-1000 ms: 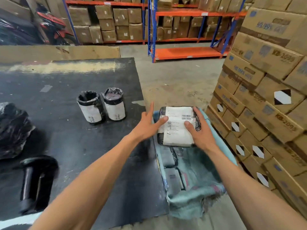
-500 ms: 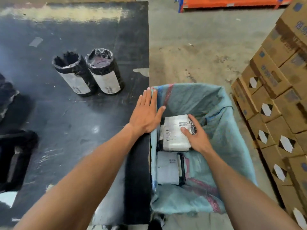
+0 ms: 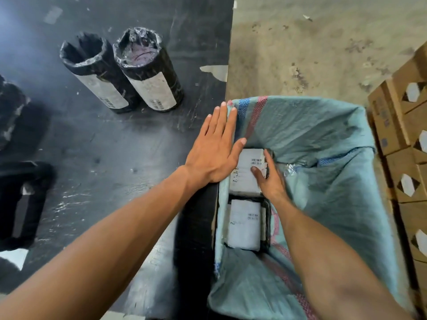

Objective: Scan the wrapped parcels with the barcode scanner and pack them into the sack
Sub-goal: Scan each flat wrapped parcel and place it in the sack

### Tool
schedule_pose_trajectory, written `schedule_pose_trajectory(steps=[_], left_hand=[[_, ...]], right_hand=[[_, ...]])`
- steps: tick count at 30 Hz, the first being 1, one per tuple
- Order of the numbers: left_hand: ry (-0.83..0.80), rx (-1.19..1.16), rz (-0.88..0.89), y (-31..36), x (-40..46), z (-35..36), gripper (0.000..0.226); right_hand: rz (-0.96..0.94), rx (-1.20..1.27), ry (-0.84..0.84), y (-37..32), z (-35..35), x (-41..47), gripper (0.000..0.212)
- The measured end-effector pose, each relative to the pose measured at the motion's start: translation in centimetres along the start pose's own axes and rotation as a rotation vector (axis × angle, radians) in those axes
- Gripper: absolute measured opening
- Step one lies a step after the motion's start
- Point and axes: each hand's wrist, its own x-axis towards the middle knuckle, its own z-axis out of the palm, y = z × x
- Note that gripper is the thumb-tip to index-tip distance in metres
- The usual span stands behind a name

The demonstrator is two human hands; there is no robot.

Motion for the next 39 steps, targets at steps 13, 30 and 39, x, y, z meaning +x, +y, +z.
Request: schedule_pose_trajectory(steps=[13, 30, 39], left_hand=[[-0.005, 0.016, -0.004, 0.2, 0.0, -0.2, 0.070], [-0.010, 0.029, 0.001, -0.3, 0.2, 0.4, 0.069], [-0.004, 0.018, 0.011, -0.3, 0.2, 0.4, 0.071]], right_hand=[[-0.084, -0.870, -0.037, -1.3, 4.8, 0.7, 0.069], [-0.021, -0.848, -0.181, -3.2, 2.2, -0.9, 0.067], [0.008, -0.659, 0.016, -3.9, -2.9, -6.6, 0.070]])
